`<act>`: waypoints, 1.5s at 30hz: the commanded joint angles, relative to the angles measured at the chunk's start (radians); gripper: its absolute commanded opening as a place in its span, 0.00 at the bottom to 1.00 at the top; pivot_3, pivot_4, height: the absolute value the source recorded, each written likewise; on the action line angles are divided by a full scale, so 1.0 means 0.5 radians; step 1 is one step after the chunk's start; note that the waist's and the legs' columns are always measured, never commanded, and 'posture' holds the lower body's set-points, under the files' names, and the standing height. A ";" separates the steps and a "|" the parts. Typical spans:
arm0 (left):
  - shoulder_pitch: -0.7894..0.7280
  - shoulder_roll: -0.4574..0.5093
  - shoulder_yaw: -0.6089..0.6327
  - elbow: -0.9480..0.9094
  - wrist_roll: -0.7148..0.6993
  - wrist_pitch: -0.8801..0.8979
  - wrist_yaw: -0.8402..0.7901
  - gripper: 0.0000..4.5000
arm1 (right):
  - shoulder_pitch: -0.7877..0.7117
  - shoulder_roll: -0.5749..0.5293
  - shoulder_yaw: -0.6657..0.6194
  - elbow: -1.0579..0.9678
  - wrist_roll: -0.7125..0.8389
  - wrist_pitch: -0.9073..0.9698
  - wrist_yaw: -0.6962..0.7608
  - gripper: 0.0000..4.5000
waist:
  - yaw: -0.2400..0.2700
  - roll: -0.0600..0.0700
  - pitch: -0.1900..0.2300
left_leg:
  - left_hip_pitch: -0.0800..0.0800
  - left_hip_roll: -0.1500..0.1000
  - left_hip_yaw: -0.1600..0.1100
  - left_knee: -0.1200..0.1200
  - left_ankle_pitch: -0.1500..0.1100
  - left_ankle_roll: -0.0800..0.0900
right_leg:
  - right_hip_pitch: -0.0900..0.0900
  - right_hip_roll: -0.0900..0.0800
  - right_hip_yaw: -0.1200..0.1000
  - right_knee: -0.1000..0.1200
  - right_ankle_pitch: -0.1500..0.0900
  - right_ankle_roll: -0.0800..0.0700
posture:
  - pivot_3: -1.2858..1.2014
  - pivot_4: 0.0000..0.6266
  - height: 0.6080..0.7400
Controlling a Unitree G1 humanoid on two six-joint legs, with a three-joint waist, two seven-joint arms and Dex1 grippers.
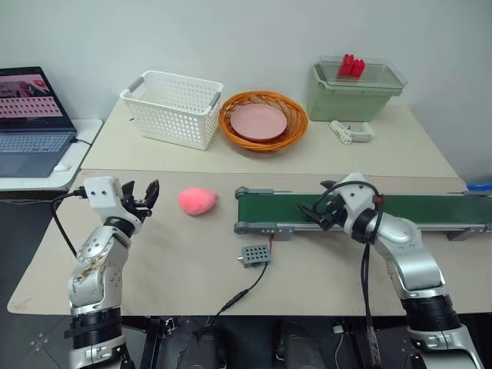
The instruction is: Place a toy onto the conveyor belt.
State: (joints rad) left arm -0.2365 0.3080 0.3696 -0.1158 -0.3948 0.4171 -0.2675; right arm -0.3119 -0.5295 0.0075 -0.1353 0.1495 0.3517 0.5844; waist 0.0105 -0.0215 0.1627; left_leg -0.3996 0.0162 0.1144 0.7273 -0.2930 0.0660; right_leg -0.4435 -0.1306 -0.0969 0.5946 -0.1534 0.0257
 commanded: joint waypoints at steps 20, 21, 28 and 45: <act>-0.049 0.059 -0.093 0.011 -0.020 -0.001 -0.076 0.74 | -0.353 -0.162 0.445 -0.351 0.237 -0.183 0.956 1.00 | -0.002 0.000 0.000 | -0.001 0.000 -0.001 -0.002 0.000 0.001 | -0.001 0.000 -0.001 -0.001 0.000 0.000 | 0.52 0.24 1.00; -0.049 0.060 -0.093 0.013 -0.021 -0.002 -0.078 0.74 | -0.376 -0.157 0.451 -0.332 0.222 -0.188 0.961 1.00 | 0.001 0.000 0.000 | -0.001 0.000 -0.001 -0.002 0.000 0.001 | -0.001 0.000 0.000 -0.001 0.000 0.000 | 0.52 0.24 1.00; 0.051 0.203 -0.233 -0.043 0.000 0.058 -0.292 0.74 | -0.488 -0.112 0.482 -0.137 0.097 -0.278 0.935 1.00 | 0.000 0.000 0.000 | -0.002 0.000 0.000 -0.002 0.000 -0.001 | -0.004 0.000 -0.001 0.000 0.000 -0.001 | 0.52 0.24 1.00; -0.220 1.085 -0.743 0.602 0.710 -0.855 -1.017 0.74 | -0.396 -0.080 0.466 -0.154 0.039 -0.257 0.852 1.00 | -0.009 0.000 0.001 | -0.014 0.000 0.004 -0.015 0.007 -0.012 | -0.027 0.002 -0.001 0.001 0.000 -0.006 | 0.52 0.24 1.00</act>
State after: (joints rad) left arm -0.3224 0.8211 -0.0176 0.1651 -0.0813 0.0949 -0.7616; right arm -0.5146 -0.5629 0.2628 -0.1735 0.1687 0.2256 1.0223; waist 0.0061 -0.0214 0.1630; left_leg -0.4066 0.0164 0.1164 0.7185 -0.2891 0.0597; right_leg -0.4575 -0.1295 -0.0973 0.5949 -0.1536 0.0227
